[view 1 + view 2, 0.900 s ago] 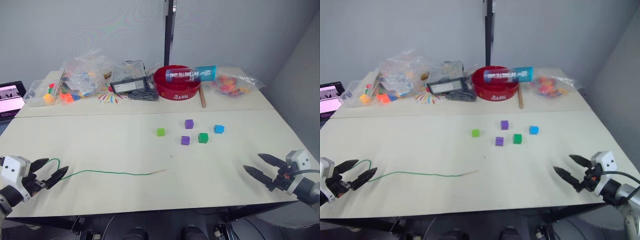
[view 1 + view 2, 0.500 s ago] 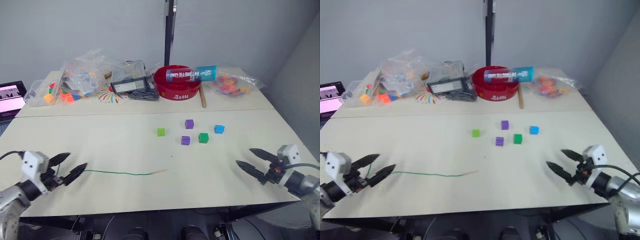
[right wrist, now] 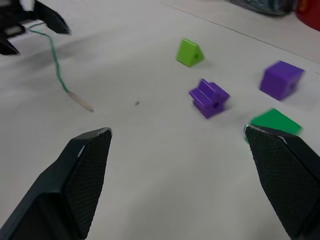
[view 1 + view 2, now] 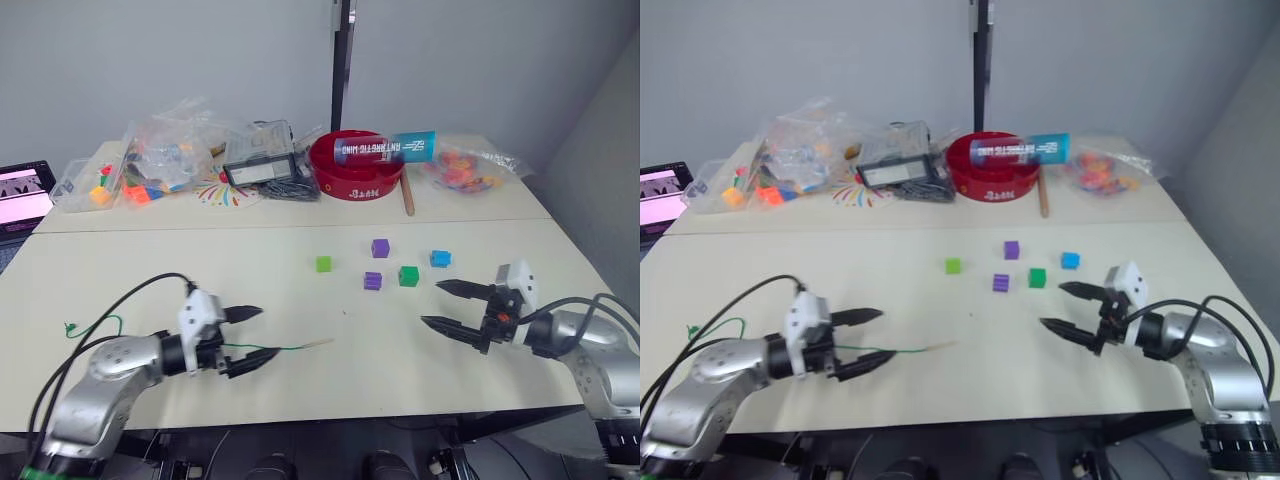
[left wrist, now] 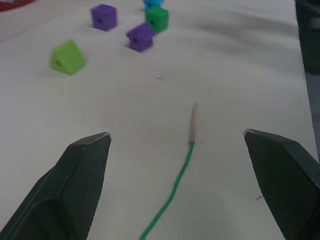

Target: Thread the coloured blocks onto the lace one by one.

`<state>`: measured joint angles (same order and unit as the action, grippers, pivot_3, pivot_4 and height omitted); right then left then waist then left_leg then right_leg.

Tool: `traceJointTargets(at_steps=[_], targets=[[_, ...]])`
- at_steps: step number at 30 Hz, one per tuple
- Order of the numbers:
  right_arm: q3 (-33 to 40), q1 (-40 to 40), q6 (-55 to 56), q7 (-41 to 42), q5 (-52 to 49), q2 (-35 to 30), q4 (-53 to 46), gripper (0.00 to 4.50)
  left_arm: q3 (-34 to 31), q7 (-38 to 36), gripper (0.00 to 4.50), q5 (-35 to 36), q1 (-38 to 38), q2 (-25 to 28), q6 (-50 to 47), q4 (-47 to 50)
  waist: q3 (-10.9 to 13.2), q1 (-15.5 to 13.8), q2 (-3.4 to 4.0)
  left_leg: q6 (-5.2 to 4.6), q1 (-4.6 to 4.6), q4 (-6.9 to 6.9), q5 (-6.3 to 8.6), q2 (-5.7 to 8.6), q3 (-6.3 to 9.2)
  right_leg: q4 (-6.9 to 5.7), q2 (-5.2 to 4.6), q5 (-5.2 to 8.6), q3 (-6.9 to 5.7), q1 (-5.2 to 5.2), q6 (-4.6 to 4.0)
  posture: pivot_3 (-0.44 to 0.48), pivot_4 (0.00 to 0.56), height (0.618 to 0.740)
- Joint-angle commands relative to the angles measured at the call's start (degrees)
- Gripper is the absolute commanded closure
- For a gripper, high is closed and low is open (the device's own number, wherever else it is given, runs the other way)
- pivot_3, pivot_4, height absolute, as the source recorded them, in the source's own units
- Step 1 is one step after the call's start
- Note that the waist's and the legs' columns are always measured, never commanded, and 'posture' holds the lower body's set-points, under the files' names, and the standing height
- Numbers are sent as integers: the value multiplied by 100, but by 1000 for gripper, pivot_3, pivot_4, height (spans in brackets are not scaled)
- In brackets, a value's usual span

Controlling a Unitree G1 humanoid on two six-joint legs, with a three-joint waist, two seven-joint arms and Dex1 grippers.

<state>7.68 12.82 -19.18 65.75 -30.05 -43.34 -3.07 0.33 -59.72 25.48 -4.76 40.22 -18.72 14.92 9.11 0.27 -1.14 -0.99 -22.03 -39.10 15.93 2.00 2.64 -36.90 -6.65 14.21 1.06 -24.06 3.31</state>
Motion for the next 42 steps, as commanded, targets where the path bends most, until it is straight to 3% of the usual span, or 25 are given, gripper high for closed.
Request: traceJointTargets(at_steps=[1,7,14,28,38,42], targets=[[-115,87,-74,222,-61,-133,-337,22,478,-223,0,-356,-326,-53,258,-166,0,11,0,0,-1,0,0,-2,0,0,2,0,0,-1,0,0,150,740],[-276,58,-191,411,-97,-231,-690,22,1184,-357,0,-947,-995,-322,519,-898,0,-19,0,-1,-8,-5,0,1,1,-6,1,0,-3,-3,0,0,150,740],[-101,-199,-299,180,-165,-190,-1042,22,1521,-286,0,-1280,-1245,-615,437,-1346,0,-45,0,-2,-10,-14,0,-1,3,-12,3,0,-5,-2,0,0,150,740],[64,-327,-340,-93,-236,-185,-1251,0,1748,-647,4456,-1471,-1223,-585,474,-1426,-1,-83,1,-7,-6,-35,3,-2,3,-11,5,0,-4,6,1,0,150,740],[-8,-278,-262,-187,-163,-115,-1153,0,1423,-624,4487,-1379,-1564,-687,501,-1648,0,-88,1,-7,-9,-39,3,-2,3,-11,6,0,-5,6,1,0,150,740],[-44,-316,-229,-271,-125,-55,-1163,0,1090,-773,4487,-1172,-1724,-469,499,-1512,0,-80,0,-8,-18,-52,3,-4,5,-12,9,0,-7,1,1,0,150,740]])
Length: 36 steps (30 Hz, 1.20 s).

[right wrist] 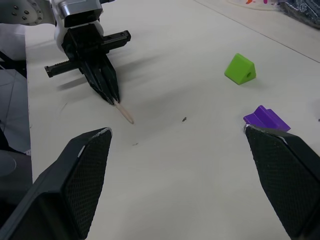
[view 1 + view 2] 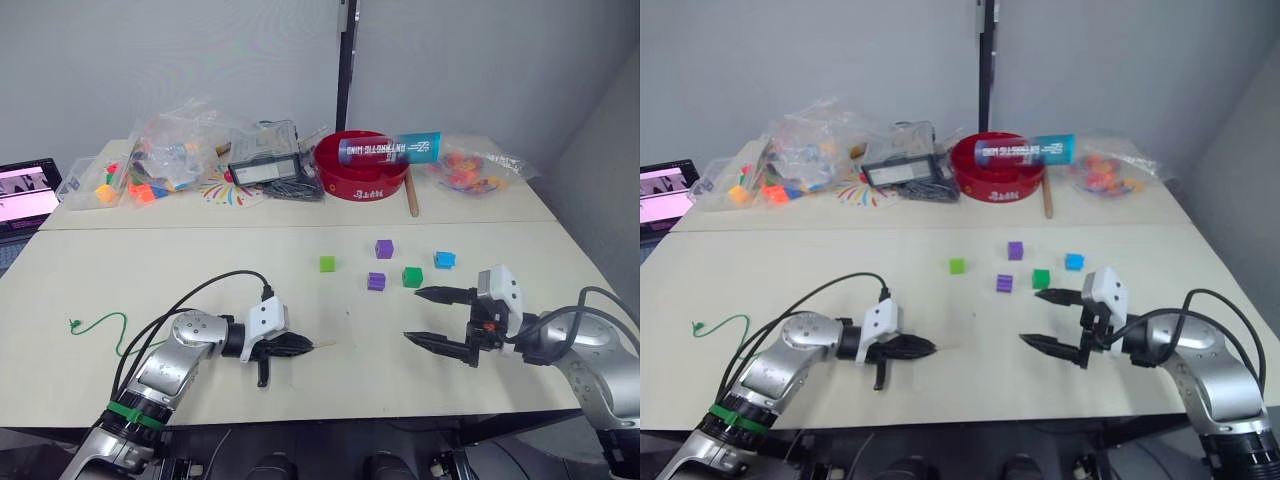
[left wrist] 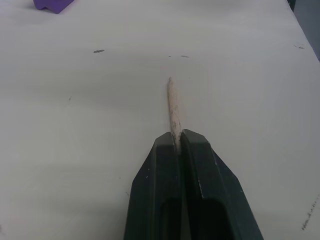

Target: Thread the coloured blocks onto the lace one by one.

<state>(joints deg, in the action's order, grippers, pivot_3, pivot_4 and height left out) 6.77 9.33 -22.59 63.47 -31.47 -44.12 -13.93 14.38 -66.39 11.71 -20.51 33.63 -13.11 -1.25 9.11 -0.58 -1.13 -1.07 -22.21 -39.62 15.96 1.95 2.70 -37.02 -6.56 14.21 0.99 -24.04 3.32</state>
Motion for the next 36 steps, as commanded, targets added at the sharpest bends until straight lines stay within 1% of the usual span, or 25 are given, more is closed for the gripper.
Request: traceJointTargets(at_steps=[1,4,7,12,17,21,23,27,31,33,36], targets=[[44,6,130,-48,40,28,-73,0,-391,-143,4487,233,-167,281,-88,134,0,10,0,-1,-5,-6,0,-2,0,-2,2,0,0,-4,0,0,150,740],[44,-71,204,-74,143,38,-21,0,-615,-293,4487,367,-135,573,-131,287,0,18,0,-2,-6,-8,1,-3,2,-5,4,0,-1,-7,0,0,150,740],[57,-36,363,-162,306,76,238,0,-852,-436,4487,577,-39,835,-205,475,0,20,0,-3,-7,-9,2,-3,1,-4,3,0,-1,-5,0,0,150,740],[81,478,466,-847,768,289,992,0,-1017,-494,4487,682,131,1058,-238,606,1,38,1,-2,-5,-9,1,-3,0,-5,3,0,0,-7,0,0,150,740],[129,1004,230,-1680,1143,493,1687,0,-1032,-365,4487,736,279,1062,-310,796,0,52,1,-2,-6,-8,1,-3,0,-6,3,0,0,-8,0,0,150,740],[178,1249,99,-2246,1276,699,1910,0,-1047,-285,4487,766,410,1056,-390,1005,1,62,1,-2,-11,-6,1,-3,0,-8,2,0,0,-13,0,0,150,740],[234,1418,-13,-2950,1488,947,2013,0,-1054,-248,4487,779,428,1046,-428,1051,0,83,1,-2,-10,-5,1,-3,0,-8,2,0,1,-12,0,0,150,740],[487,1678,-246,-3888,1539,1464,2063,0,-1042,-215,4487,773,461,1029,-437,1089,1,114,1,0,-10,-3,0,-3,2,-10,3,0,1,-15,0,0,150,740],[544,1818,-392,-4424,1616,1786,2040,0,-1026,-192,4487,782,477,1012,-436,1129,1,130,2,0,-11,0,0,-3,1,-12,2,0,2,-15,0,0,150,740],[515,1834,-475,-4539,1607,1897,1986,0,-1019,-180,4487,787,475,1008,-446,1151,1,132,2,0,-11,1,0,-2,1,-12,2,0,1,-15,0,0,150,740],[284,1910,-474,-4895,1849,2197,2077,0,-1006,-183,4487,767,427,999,-413,1074,1,143,3,-1,-11,3,1,-2,0,-12,2,0,2,-15,0,0,150,740]])
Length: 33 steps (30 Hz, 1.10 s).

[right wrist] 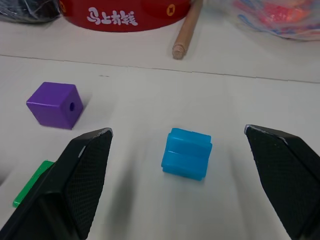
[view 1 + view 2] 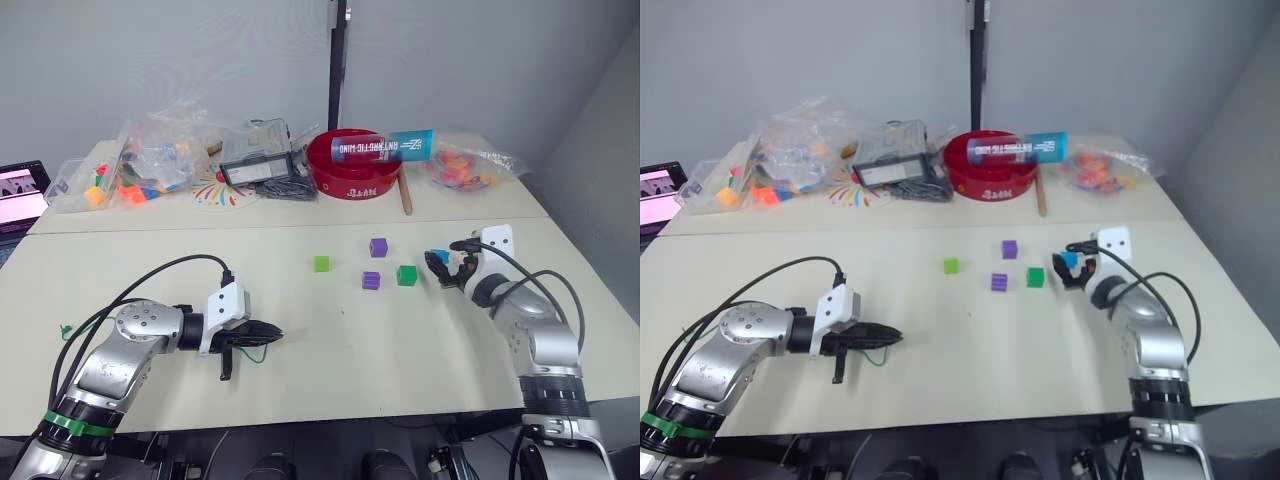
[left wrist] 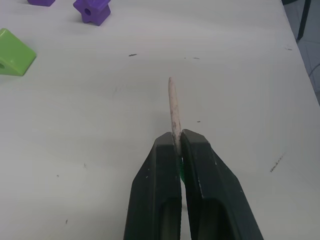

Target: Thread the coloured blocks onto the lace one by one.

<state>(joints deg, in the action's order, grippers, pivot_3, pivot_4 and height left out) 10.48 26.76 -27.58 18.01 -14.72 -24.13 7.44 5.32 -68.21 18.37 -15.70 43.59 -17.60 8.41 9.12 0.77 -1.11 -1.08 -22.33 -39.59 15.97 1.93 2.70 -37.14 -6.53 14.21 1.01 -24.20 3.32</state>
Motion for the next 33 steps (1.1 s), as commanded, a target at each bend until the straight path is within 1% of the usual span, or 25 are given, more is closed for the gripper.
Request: traceJointTargets(at_steps=[1,3,7,15,18,25,26,29,31,33], targets=[[-119,204,27,-473,238,288,-6,0,-96,0,4487,92,-66,-1,47,82,0,21,0,0,1,0,0,-1,0,0,1,0,0,0,0,0,150,740],[-151,251,92,-652,407,356,75,0,-93,7,4487,84,-72,-9,61,69,1,37,1,1,1,1,-1,-1,0,-1,2,0,0,-3,0,0,150,740],[8,452,277,-1095,499,559,446,0,-96,31,4487,102,-56,-32,34,124,0,35,2,2,1,4,-1,1,0,-6,1,0,0,-3,0,0,150,740],[10,703,625,-1422,675,729,1202,0,-112,56,4487,82,-140,-37,35,69,1,72,2,4,1,15,-3,0,-3,-6,1,0,1,-4,0,0,150,740],[80,803,816,-1439,652,748,1424,840,-116,59,4500,89,-161,-45,29,39,0,97,2,5,2,17,-3,0,-2,-6,1,0,1,-4,0,0,150,740],[72,867,1005,-1350,632,748,1557,3245,-110,57,4500,74,-189,-39,44,-9,0,167,2,5,2,28,-3,0,-1,-5,1,0,1,-5,0,0,150,740],[86,849,997,-1344,612,755,1511,3334,-112,55,4500,71,-197,-37,49,-21,0,170,2,5,3,29,-3,0,-1,-5,1,0,1,-5,0,0,150,740],[140,690,876,-1311,535,731,1134,3333,-113,55,4500,64,-211,-39,58,-53,0,169,3,5,2,30,-3,0,-1,-5,1,0,1,-6,0,0,150,740],[211,489,694,-1244,407,698,574,3333,-103,60,4500,54,-208,-44,67,-65,0,162,3,5,2,31,-3,0,0,-5,1,0,1,-6,0,0,150,740],[248,183,394,-1115,196,644,-352,3333,-108,56,4500,57,-191,-40,79,-71,1,154,3,5,0,32,-3,1,1,-5,-1,0,0,-7,0,0,150,740]])
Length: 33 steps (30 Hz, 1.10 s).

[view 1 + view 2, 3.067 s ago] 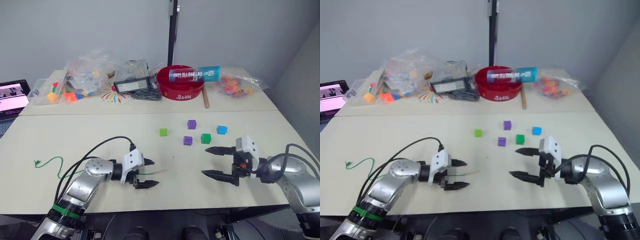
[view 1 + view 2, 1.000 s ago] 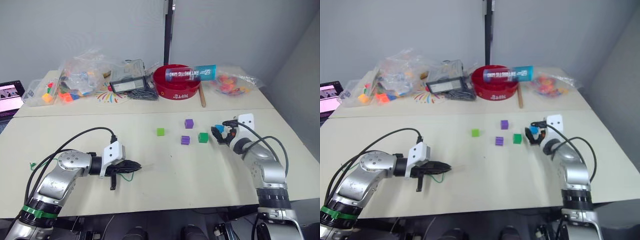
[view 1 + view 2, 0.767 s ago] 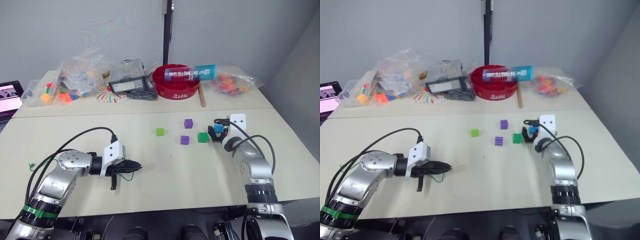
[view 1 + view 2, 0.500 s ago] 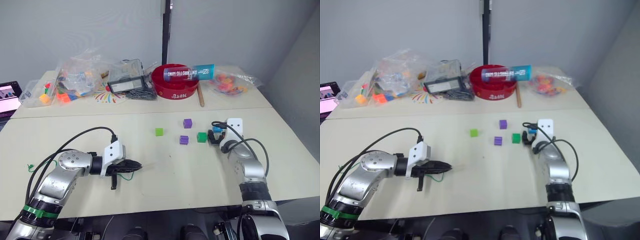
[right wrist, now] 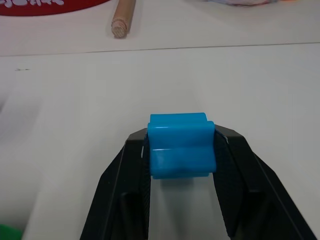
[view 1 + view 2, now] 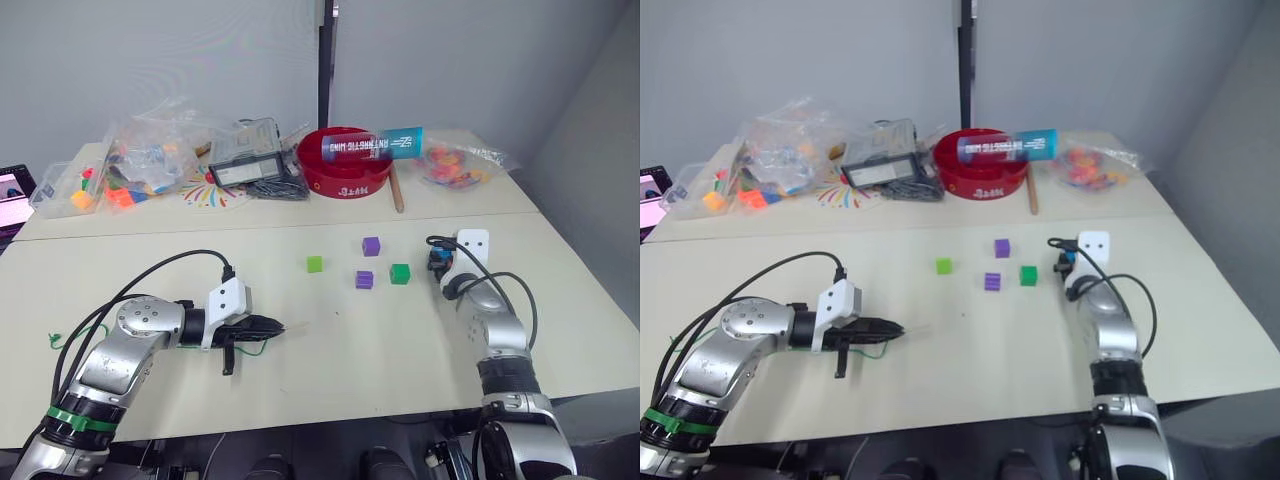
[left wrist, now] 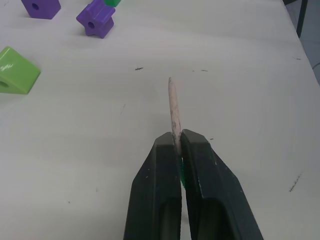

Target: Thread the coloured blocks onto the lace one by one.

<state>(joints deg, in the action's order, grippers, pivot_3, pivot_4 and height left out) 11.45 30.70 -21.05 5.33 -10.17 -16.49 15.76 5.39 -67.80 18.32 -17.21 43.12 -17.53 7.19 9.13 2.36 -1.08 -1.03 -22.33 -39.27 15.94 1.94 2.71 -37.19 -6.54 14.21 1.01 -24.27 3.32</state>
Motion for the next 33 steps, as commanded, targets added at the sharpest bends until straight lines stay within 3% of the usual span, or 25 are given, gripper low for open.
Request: traceJointTargets(at_steps=[1,7,12,14,20,24,29,31,33], targets=[[147,-416,-495,232,-384,-164,-1781,3333,-119,10,4500,61,-35,12,82,40,1,-11,1,0,0,1,0,0,1,0,0,0,0,0,0,0,150,740],[-276,-1721,-2185,598,-1465,-388,-5232,3333,-112,-111,4500,54,-74,50,171,-135,0,-18,2,-5,3,4,3,-5,4,-1,6,0,-2,0,0,0,150,740],[-817,-2318,-3442,350,-2275,-297,-6771,3333,-66,-210,4500,51,-171,44,211,-219,0,-21,2,-5,6,3,2,-6,4,2,7,0,-1,7,0,0,150,740],[-1097,-2496,-3610,161,-2225,-172,-6828,3333,-44,-248,4500,46,-198,44,220,-219,0,-29,1,-4,7,2,2,-4,4,3,6,0,-1,8,0,0,150,740],[-2166,-3128,-2971,-75,-1380,99,-5766,3333,-55,-318,4500,54,-224,65,197,-142,-1,-70,0,-3,11,3,1,0,2,4,6,0,-1,8,0,0,150,740],[-2390,-3167,-2485,-75,-834,90,-4983,3333,-99,-361,4500,59,-230,113,202,-169,-2,-69,-2,-3,16,2,1,-1,0,7,6,0,0,10,0,0,150,740],[-2564,-3116,-2211,-38,-572,183,-4699,3333,-113,-370,4500,44,-278,133,214,-229,-4,-82,-5,-1,36,2,0,-3,2,10,7,1,0,21,-1,0,150,740],[-2594,-3173,-2157,-9,-555,242,-4808,2277,-121,-359,4500,42,-284,137,207,-229,-4,-95,-5,-1,37,2,0,-2,2,10,7,1,0,21,-1,0,150,740],[-2532,-3195,-2150,124,-624,223,-4972,1580,-141,-344,4500,51,-268,148,195,-208,-4,-108,-5,-1,32,2,0,-1,2,8,6,1,1,16,-1,0,150,740]])
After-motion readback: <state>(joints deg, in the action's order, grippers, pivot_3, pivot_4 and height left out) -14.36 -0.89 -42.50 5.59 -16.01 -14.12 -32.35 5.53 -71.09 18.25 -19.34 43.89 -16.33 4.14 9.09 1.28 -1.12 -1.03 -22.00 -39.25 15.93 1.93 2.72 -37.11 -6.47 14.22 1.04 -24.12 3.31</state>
